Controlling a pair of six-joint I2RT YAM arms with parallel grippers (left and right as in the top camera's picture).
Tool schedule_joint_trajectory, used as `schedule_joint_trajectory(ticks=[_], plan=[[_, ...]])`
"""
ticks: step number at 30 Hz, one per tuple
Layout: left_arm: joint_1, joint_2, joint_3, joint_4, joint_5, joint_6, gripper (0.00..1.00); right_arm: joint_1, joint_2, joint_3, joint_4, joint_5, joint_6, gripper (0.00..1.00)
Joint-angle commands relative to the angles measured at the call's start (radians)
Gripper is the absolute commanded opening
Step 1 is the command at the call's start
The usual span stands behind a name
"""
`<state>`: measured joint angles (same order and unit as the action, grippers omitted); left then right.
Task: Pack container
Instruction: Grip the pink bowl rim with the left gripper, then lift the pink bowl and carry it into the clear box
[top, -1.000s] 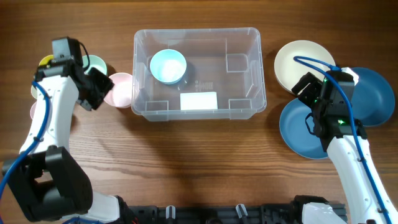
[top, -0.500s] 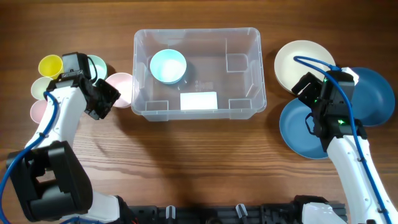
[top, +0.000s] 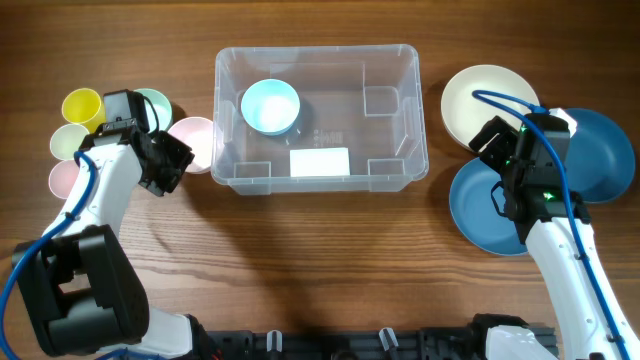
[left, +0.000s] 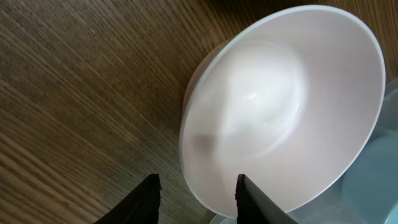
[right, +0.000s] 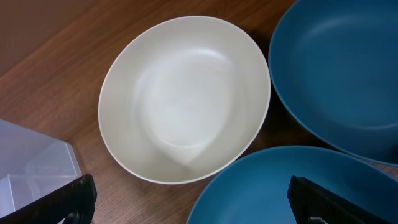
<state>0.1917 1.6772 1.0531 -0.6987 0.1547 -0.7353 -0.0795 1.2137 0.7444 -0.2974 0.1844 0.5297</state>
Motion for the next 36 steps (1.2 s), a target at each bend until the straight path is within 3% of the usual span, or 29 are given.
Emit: schedule_joint_trajectory(ticks=[1,6,11,15,19,27,36], plan=[[0.006,0.01,-0.032,0.004,-0.034,-0.05,0.4,-0.003,0.002,0.016,0.004,0.002,-0.005,1.0],[0.007,0.013,-0.069,0.047,-0.04,-0.071,0.37,-0.003,0.002,0.016,0.005,0.002,-0.006,1.0],[0.007,0.013,-0.069,0.053,-0.035,-0.085,0.19,-0.003,0.002,0.015,0.005,0.002,-0.005,1.0],[0.007,0.013,-0.069,0.053,-0.034,-0.085,0.15,-0.003,0.002,0.016,0.004,0.002,-0.005,1.0],[0.007,0.011,-0.069,0.051,-0.028,-0.084,0.04,-0.003,0.002,0.016,0.004,0.002,-0.005,1.0],[0.007,-0.059,-0.047,-0.002,-0.04,-0.085,0.04,-0.003,0.002,0.016,0.005,0.002,-0.006,1.0],[0.007,-0.32,-0.003,-0.087,-0.258,-0.084,0.04,-0.003,0.002,0.016,0.004,0.002,-0.006,1.0]])
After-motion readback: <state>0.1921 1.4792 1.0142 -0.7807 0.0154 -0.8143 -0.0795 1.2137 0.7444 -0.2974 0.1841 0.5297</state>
